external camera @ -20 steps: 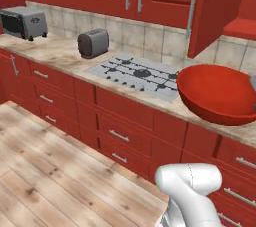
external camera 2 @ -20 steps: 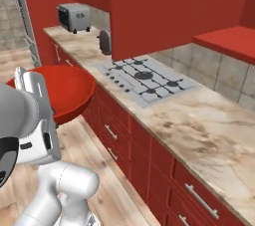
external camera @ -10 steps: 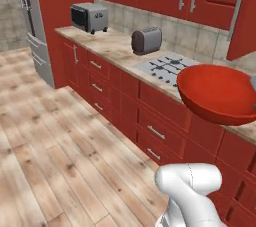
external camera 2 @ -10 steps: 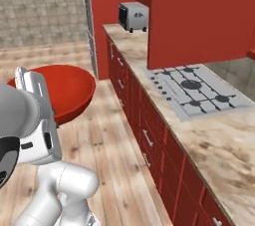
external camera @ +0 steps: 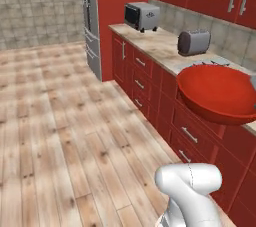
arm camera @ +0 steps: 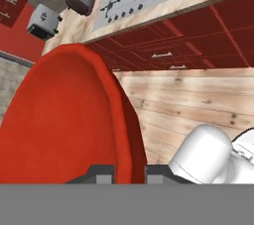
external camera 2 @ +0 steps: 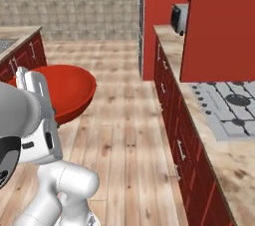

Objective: Move the bowls from the cabinet to the plates on the dining table.

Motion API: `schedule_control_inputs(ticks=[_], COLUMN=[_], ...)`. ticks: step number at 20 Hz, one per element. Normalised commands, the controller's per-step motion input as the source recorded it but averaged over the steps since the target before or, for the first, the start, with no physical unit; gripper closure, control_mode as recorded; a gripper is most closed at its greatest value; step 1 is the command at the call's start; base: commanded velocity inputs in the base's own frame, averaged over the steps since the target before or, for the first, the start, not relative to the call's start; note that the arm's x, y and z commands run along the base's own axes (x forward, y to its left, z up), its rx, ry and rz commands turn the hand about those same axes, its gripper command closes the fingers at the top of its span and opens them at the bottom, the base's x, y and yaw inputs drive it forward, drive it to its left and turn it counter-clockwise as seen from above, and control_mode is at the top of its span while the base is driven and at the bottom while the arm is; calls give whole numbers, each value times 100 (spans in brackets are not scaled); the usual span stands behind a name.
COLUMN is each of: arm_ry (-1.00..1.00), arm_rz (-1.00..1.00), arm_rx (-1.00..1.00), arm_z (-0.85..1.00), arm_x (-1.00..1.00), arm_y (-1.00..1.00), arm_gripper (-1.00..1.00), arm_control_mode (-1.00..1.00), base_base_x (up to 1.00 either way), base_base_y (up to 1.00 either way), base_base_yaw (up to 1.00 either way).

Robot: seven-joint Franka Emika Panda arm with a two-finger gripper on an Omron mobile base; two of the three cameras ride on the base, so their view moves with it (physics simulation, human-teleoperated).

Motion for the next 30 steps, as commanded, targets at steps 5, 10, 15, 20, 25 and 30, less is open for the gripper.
schedule_control_inputs(ticks=[5, 10, 15, 20, 25, 30], arm_ry=[0, 0, 0, 0, 0, 0], arm_rz=[0, 0, 0, 0, 0, 0], arm_rx=[0, 0, 0, 0, 0, 0], arm_z=[0, 0, 0, 0, 0, 0], arm_x=[0, 0, 0, 0, 0, 0], arm_y=[0, 0, 0, 0, 0, 0], arm_gripper=[100, 100, 100, 100, 100, 100], arm_control_mode=[100, 100, 100, 100, 100, 100], base_base_x=[0, 0, 0, 23, 63, 99], base_base_y=[18, 20, 18, 21, 38, 23], base_base_yaw=[41, 37, 37, 34, 25, 11])
